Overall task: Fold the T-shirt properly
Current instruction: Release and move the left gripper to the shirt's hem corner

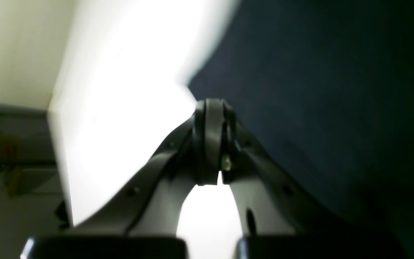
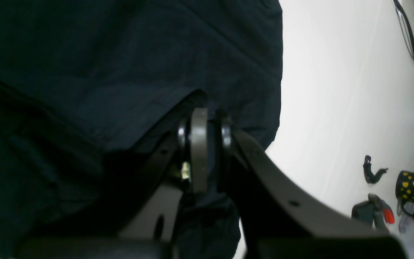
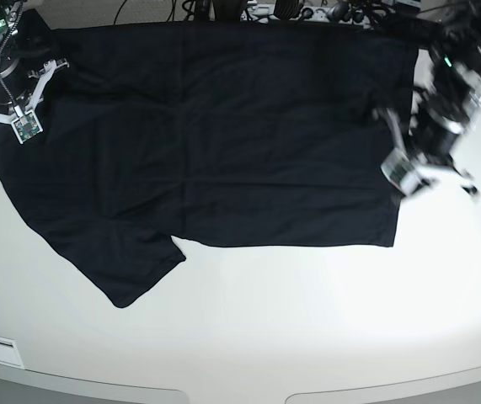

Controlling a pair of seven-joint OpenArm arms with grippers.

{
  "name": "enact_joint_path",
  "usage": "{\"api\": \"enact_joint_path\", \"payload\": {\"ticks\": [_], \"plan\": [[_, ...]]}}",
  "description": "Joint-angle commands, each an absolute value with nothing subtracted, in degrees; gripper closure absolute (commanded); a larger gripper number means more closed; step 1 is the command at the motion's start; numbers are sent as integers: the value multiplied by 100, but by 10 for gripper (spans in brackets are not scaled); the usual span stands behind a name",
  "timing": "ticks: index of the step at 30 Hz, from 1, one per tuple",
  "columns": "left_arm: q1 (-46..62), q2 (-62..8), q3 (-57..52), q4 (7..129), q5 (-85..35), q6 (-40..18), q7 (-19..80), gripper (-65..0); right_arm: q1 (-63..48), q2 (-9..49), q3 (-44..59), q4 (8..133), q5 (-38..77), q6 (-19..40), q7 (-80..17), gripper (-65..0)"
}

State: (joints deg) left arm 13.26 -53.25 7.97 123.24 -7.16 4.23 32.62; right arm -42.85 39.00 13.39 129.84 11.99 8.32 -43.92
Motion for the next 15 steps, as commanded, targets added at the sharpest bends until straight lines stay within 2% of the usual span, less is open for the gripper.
{"api": "enact_joint_path", "payload": {"ticks": [1, 3, 6, 9, 12, 15], "plan": [[1105, -5395, 506, 12140, -965, 506, 3050, 0, -4296, 3979, 1400, 13076, 1160, 788, -4287, -73], [720, -5210, 110, 11458, -1682, 252, 2746, 0, -4303, 3968, 1400, 13076, 1157, 790, -4316, -73], [25, -4823, -99, 10047, -2689, -486, 2543, 0, -4300, 3968, 1400, 13076, 1170, 788, -4309, -73], [-709, -4460, -99, 8401, -3876, -1374, 2657, 0, -4300, 3968, 1400, 13076, 1194, 790, -4309, -73], [-1358, -4202, -99, 6928, -4904, -1763, 3033, -5, -4303, 3968, 1398, 13076, 1194, 790, -4311, -73], [-1868, -4042, -97, 5878, -5695, -2174, 3809, -289, -4300, 3968, 1398, 13076, 1194, 788, -4329, -74]]}}
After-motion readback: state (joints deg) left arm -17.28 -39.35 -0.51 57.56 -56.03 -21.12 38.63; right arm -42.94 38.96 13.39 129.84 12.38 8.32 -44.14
